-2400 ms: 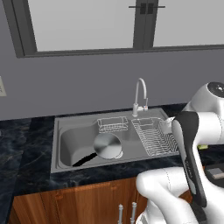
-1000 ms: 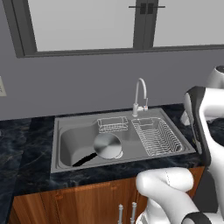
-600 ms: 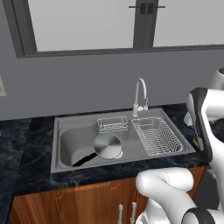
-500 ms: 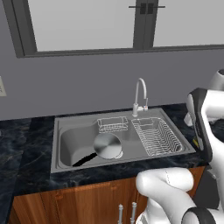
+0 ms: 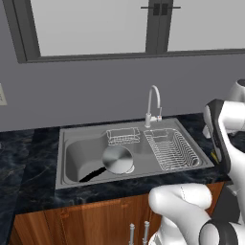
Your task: Pick the pan and sponge and place them into the sink. Then turn on the water.
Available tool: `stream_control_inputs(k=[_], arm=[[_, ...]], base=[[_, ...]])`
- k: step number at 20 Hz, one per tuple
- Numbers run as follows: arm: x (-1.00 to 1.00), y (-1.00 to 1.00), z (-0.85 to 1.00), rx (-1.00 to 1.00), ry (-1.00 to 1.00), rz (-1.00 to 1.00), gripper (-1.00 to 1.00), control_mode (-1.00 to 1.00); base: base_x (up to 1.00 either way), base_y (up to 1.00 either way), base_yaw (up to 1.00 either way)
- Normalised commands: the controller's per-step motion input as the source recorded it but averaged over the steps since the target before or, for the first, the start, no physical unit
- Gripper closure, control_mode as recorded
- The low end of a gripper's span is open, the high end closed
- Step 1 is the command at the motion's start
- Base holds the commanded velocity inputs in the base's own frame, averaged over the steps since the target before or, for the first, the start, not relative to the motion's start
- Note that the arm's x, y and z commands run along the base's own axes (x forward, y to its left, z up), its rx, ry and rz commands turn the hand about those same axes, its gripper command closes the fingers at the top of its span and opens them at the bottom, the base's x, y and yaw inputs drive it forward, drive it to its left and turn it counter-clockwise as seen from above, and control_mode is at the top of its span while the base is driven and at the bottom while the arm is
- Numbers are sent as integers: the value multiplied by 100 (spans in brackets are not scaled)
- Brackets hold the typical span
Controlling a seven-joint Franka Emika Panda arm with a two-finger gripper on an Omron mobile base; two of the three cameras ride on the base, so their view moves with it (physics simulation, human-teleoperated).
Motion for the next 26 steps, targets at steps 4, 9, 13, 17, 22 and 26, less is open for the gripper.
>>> stream_control_inputs(k=[4,9,13,17,22,26], arm=[[19,-25,-9,0,5,-3,-100,-100],[21,-24,-10,0,6,-2,-100,-100],[23,-22,-10,0,5,0,-100,-100],[24,-23,-11,0,4,0,-100,-100],[24,-21,-16,0,4,0,-100,-100],[23,-20,-17,0,3,0,-100,-100]], base=[[0,0,0],[0,0,0],[0,0,0],[0,0,0],[0,0,0],[0,0,0]])
